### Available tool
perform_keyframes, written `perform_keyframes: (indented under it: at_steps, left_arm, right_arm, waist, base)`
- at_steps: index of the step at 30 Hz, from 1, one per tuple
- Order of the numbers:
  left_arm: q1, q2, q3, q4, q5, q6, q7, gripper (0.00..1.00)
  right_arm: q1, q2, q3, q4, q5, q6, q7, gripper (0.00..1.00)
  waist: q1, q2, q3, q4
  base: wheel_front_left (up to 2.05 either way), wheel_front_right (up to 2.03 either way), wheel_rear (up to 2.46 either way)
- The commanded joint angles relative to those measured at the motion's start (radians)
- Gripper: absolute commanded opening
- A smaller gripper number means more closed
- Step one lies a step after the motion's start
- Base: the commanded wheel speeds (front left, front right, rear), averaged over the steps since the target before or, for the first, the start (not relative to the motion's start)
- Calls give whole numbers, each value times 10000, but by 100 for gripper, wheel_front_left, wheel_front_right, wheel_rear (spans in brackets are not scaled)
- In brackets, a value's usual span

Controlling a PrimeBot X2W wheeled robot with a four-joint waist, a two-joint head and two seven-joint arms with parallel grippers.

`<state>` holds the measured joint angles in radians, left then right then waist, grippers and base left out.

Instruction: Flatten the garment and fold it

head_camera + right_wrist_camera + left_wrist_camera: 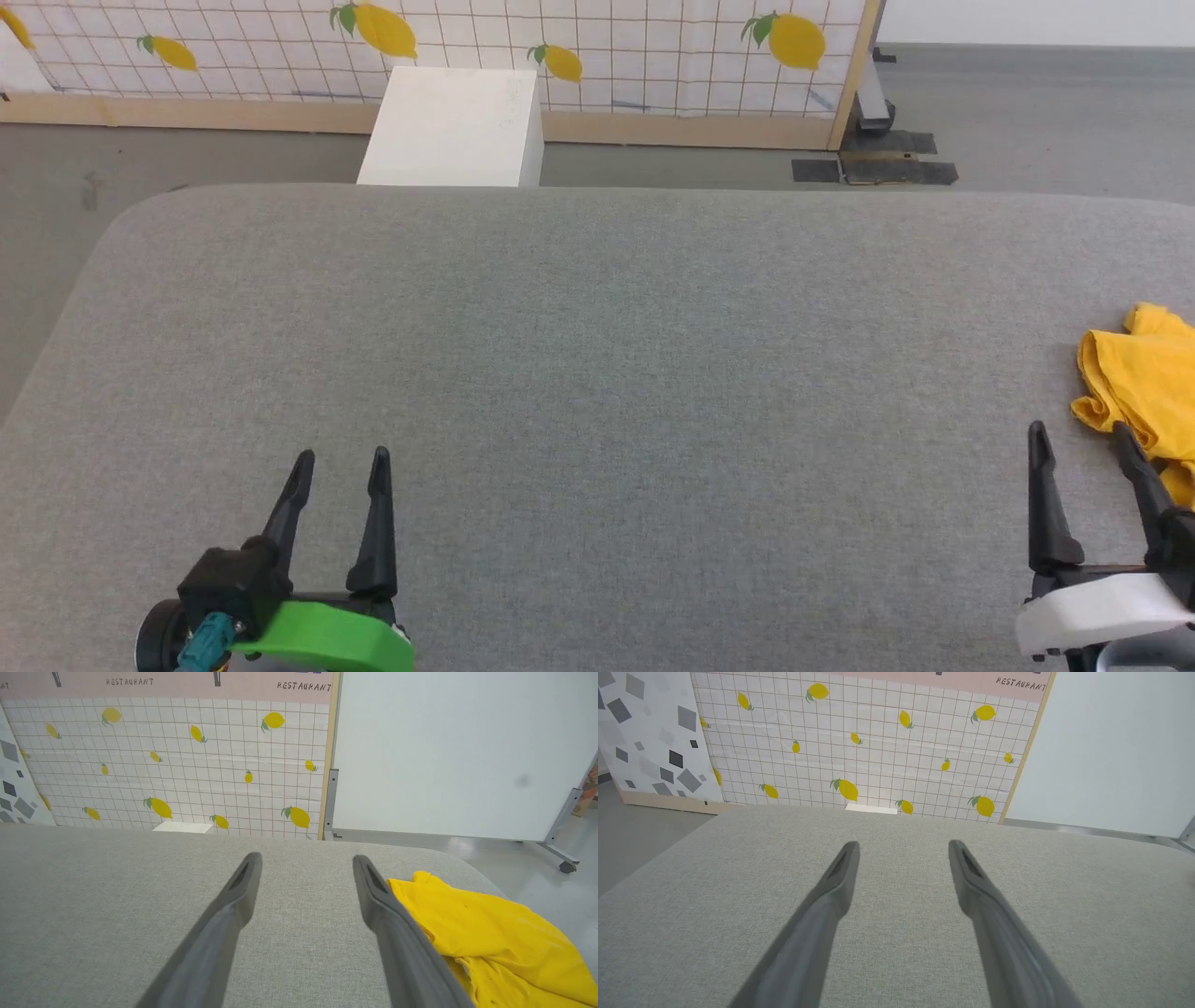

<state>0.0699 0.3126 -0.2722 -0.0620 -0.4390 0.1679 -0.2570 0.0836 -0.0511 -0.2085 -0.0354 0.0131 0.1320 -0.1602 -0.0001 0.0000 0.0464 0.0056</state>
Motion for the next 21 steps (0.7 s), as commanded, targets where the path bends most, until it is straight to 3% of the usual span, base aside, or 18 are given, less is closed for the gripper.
perform_keyframes:
  at_steps: [1,4,5,21]
  left_arm:
    - [181,-46,49,106,202,-69,-46,100]
    - [249,-143,146,204,313,-157,-46,100]
    - [114,-81,119,194,294,-116,2,0]
    - [36,-307,316,238,659,-253,238,0]
  right_arm:
    - [99,8,-53,74,92,-13,-107,100]
    - [63,8,-70,211,142,-13,-205,100]
    - [-1,0,-64,211,77,0,-143,0]
    - [-77,1,126,222,54,-1,12,0]
  waist:
    - [1,0,-29,10]
    - [1,0,-62,-2]
    - [1,0,-62,0]
    - [1,0,-104,-6]
  base:
    - [0,0,0]
    - [0,0,0]
    - [0,0,0]
    - [0,0,0]
